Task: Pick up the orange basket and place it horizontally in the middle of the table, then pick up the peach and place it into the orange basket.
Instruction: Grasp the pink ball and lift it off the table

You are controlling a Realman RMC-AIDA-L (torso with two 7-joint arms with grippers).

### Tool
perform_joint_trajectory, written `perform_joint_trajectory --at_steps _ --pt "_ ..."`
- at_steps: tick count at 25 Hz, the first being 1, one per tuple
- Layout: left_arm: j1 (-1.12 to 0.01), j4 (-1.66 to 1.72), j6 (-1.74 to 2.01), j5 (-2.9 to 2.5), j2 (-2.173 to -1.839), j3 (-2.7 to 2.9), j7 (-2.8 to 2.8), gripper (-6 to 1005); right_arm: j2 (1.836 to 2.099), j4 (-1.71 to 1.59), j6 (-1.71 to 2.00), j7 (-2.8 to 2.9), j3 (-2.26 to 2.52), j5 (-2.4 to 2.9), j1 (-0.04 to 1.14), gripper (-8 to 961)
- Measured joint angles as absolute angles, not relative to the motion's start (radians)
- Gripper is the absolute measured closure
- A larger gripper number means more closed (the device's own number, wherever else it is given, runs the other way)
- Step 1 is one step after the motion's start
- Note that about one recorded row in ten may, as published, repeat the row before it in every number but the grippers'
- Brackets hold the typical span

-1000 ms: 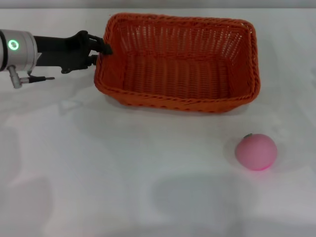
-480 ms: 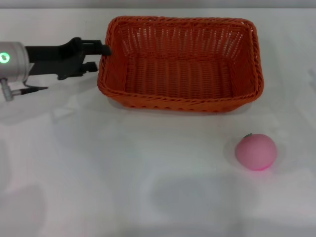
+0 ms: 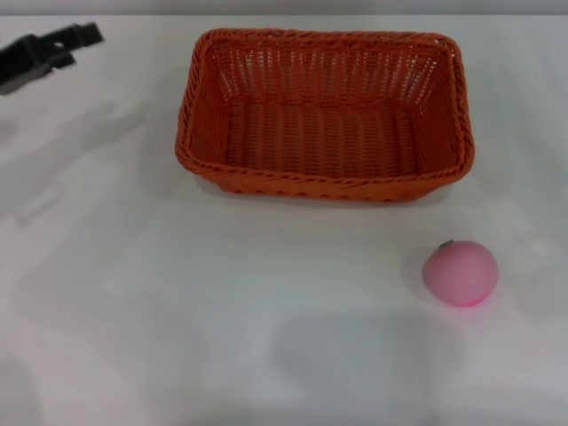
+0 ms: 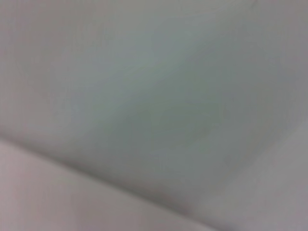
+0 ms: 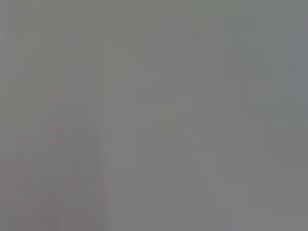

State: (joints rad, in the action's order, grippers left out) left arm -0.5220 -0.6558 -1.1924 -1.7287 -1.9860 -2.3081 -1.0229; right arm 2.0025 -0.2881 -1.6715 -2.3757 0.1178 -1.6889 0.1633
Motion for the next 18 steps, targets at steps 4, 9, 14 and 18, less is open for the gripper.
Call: perform_joint_trajectory --at_steps 4,9,14,18 --pt "-0.479 -0.656 -1.224 -1.67 -1.999 -2.411 -1.249 195 2.002 -0.445 -1.668 -2.215 0.126 -1.667 0.134 178" --pt "-0.42 -0.656 -1.235 -1.566 -2.026 -2.438 -1.495 195 1.996 -0.686 -1.667 -1.974 0.128 -1.552 0.102 177" --pt "-0.365 -0.654 -1.241 -1.462 -2.049 -2.44 -1.685 195 1.989 -0.959 -1.72 -1.758 0.142 -1.33 0.109 177" --pt "-0.335 -0.654 -1.244 -1.408 -2.063 -2.44 -1.785 196 1.98 -1.101 -1.784 -1.666 0.243 -1.212 0.116 175"
